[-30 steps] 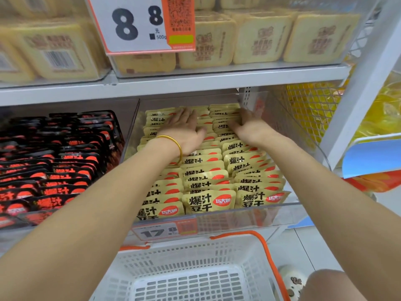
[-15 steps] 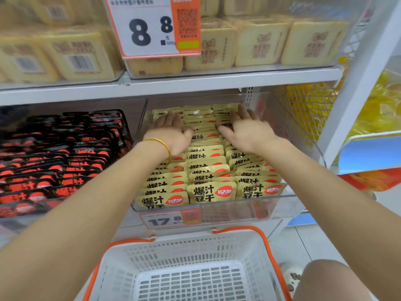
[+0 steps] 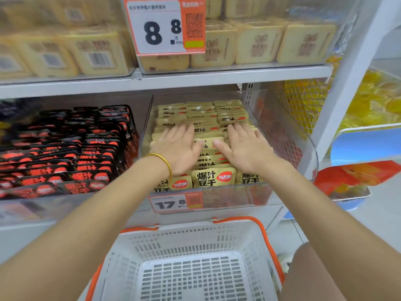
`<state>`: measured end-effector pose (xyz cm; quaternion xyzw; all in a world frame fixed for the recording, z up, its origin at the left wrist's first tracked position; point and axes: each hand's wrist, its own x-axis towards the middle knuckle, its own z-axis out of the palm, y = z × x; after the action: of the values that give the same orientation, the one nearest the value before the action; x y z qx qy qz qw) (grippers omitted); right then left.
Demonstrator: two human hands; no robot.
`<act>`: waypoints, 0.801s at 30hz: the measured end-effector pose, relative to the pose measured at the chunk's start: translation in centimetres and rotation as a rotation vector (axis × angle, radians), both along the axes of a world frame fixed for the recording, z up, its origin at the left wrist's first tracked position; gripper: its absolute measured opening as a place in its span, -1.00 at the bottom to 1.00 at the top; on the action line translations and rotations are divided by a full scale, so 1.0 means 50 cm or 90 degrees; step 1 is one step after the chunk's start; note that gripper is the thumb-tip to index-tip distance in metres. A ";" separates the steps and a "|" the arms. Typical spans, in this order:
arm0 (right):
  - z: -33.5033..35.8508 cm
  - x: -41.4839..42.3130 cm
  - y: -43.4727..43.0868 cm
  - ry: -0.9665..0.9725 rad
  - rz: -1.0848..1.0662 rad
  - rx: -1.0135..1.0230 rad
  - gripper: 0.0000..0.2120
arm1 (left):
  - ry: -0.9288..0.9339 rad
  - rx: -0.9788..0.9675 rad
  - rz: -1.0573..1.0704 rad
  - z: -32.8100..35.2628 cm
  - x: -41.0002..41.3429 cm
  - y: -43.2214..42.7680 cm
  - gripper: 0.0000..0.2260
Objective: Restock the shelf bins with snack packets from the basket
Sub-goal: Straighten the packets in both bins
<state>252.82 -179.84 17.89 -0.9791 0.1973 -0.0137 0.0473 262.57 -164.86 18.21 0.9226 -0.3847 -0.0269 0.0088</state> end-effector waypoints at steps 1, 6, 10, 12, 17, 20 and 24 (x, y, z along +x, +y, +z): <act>-0.004 -0.004 0.006 0.018 0.001 0.006 -0.24 | 0.010 0.007 -0.006 -0.006 -0.017 0.005 -0.46; 0.001 -0.004 0.018 -0.002 0.016 0.045 -0.27 | 0.034 0.001 0.009 -0.010 -0.021 0.016 -0.48; 0.018 -0.037 0.001 -0.095 -0.013 0.044 -0.36 | 0.075 -0.005 0.012 0.006 -0.058 -0.003 -0.47; 0.009 -0.047 0.006 -0.037 -0.010 0.017 -0.36 | 0.071 0.005 0.003 0.000 -0.081 -0.015 -0.48; -0.008 -0.050 0.016 0.044 0.019 0.006 -0.40 | 0.047 0.027 0.018 -0.015 -0.091 -0.019 -0.50; -0.003 -0.047 0.010 0.058 0.026 0.010 -0.41 | 0.042 0.034 0.019 -0.013 -0.093 -0.023 -0.50; -0.011 -0.054 0.010 0.043 0.029 0.001 -0.43 | 0.041 0.038 0.023 -0.016 -0.097 -0.021 -0.50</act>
<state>250.13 -179.36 17.37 -0.9832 0.1763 0.0203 0.0416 257.71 -165.88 17.43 0.9280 -0.3662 -0.0681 -0.0057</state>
